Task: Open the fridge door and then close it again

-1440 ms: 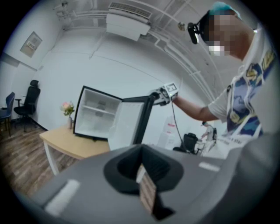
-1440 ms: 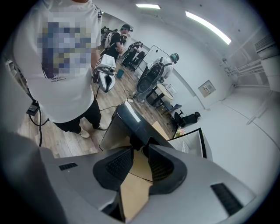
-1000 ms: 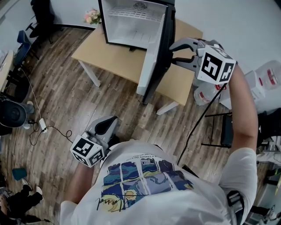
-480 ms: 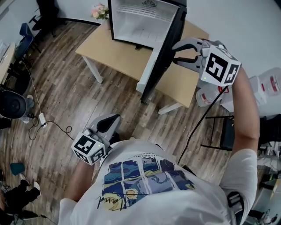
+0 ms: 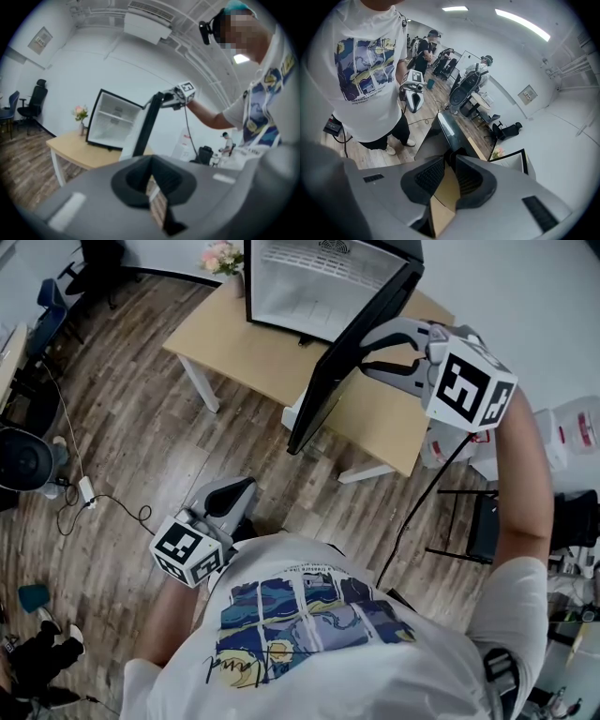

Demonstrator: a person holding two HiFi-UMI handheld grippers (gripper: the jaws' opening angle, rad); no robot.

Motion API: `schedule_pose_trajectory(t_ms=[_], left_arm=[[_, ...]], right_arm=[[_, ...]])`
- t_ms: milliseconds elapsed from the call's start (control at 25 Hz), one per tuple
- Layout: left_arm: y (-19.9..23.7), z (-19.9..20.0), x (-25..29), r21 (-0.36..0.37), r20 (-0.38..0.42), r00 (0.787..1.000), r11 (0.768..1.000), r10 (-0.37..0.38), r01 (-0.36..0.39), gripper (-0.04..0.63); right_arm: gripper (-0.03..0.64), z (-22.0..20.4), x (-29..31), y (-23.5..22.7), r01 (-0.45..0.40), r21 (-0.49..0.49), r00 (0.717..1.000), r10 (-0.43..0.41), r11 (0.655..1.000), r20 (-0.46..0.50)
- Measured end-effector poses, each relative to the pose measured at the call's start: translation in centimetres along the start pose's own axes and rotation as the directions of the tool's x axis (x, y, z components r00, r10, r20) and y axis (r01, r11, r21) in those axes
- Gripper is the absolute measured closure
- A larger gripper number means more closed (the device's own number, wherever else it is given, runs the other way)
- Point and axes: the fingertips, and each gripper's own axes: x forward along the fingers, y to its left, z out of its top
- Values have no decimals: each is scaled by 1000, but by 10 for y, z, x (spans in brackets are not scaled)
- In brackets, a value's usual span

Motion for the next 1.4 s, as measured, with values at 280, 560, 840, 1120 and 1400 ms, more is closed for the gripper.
schedule_pose_trajectory(t_ms=[280,560,840,1120,1400], left_arm=[[38,16,-4,2,17,1000,1000,2,-2,588],[77,33,-10,2,29,1000,1000,-10,10,588],[109,51,-17,9,43,999,1000,-22,22,588],[144,56,-34,3,50,999,1000,-6,6,588],[170,61,-53,-2,49,999,1000,-3,3,588]], right_arm=[[560,14,25,-28,3,15,1000,-3,1000,-30],[566,27,53,-57,-16,35,998,19,999,-68],[571,29,75,-92,-19,100,996,28,995,-87],[575,23,101,-124,-4,150,992,23,989,-123],[577,19,121,-161,26,217,988,8,976,-154]])
